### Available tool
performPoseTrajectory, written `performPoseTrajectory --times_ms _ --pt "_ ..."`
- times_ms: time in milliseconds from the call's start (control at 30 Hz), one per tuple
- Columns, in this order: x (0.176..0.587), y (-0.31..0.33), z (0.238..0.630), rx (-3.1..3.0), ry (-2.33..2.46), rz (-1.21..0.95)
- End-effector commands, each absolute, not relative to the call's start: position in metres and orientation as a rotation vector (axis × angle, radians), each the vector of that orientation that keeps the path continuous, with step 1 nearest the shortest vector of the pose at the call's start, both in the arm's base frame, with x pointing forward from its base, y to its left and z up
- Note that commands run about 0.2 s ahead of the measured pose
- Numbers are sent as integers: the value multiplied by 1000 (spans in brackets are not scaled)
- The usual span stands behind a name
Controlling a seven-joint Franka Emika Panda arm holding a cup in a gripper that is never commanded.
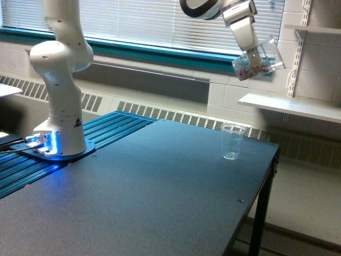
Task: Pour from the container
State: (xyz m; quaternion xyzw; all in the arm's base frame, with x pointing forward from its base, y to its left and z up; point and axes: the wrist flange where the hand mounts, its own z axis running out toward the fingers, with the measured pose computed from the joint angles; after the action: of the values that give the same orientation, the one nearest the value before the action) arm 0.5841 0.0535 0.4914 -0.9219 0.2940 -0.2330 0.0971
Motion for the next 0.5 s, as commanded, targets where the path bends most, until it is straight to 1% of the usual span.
performPoseTrajectory --times_ms 33,167,333,500 --pt "586 54 488 -2741 871 -672" --pt "588 52 492 -2713 880 -666" --pt "585 57 484 -2717 883 -693" --pt "578 71 471 -2712 926 -628"
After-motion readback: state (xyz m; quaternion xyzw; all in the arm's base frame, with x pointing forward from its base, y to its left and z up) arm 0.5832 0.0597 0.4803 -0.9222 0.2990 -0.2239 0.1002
